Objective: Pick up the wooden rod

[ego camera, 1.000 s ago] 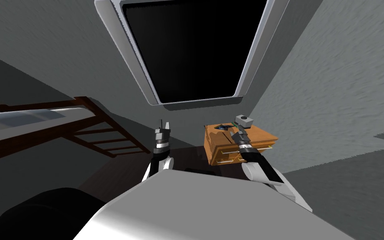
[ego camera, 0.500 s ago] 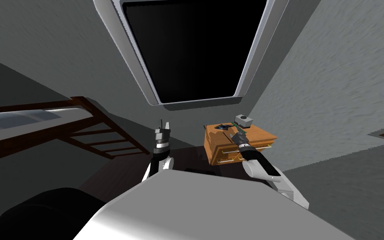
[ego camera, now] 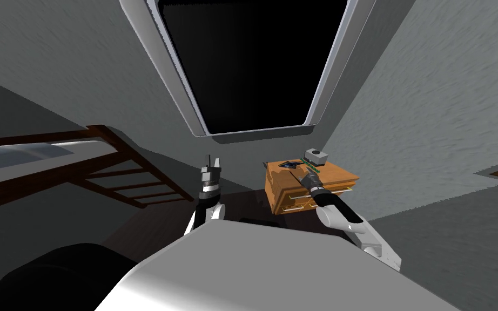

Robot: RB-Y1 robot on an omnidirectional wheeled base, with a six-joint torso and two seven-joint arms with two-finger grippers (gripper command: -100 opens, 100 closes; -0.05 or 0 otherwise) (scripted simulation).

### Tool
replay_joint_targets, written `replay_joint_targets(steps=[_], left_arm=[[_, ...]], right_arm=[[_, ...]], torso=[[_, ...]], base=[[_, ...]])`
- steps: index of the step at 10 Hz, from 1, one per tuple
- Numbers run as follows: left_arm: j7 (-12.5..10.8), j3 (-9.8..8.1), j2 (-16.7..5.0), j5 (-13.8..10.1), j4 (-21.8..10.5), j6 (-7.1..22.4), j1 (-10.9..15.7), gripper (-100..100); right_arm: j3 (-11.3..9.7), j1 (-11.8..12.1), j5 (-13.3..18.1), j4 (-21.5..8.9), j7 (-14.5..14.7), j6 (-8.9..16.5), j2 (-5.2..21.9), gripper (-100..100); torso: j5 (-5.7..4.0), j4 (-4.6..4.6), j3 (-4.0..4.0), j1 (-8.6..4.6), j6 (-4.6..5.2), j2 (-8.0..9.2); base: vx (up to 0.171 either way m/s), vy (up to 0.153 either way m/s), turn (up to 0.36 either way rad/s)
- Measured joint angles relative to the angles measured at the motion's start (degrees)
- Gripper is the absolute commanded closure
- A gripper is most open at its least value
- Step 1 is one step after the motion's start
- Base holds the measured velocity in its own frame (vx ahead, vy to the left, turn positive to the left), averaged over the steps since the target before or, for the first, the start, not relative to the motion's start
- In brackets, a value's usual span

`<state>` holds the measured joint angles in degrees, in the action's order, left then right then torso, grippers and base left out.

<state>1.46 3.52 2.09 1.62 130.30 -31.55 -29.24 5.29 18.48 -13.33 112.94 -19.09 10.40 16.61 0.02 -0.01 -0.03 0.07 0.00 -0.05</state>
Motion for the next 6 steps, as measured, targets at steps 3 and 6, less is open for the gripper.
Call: replay_joint_targets(steps=[3, 6], left_arm=[[0.00, 0.00, 0.00, 0.00, 0.00, 0.00, 0.00, 0], [0.00, 0.00, 0.00, 0.00, 0.00, 0.00, 0.00, 0]], right_arm=[[1.43, -1.49, -2.69, -2.81, -2.51, 4.32, 1.95, -100], [2.88, -2.37, -4.62, -3.89, -4.87, 9.93, 2.96, -100]], torso=[[0.01, -0.01, -0.04, 0.04, 0.00, -0.07], [0.01, -0.03, -0.07, 0.04, -0.01, -0.12]], base=[[0.024, 0.035, -0.023], [0.045, 0.037, -0.018]])
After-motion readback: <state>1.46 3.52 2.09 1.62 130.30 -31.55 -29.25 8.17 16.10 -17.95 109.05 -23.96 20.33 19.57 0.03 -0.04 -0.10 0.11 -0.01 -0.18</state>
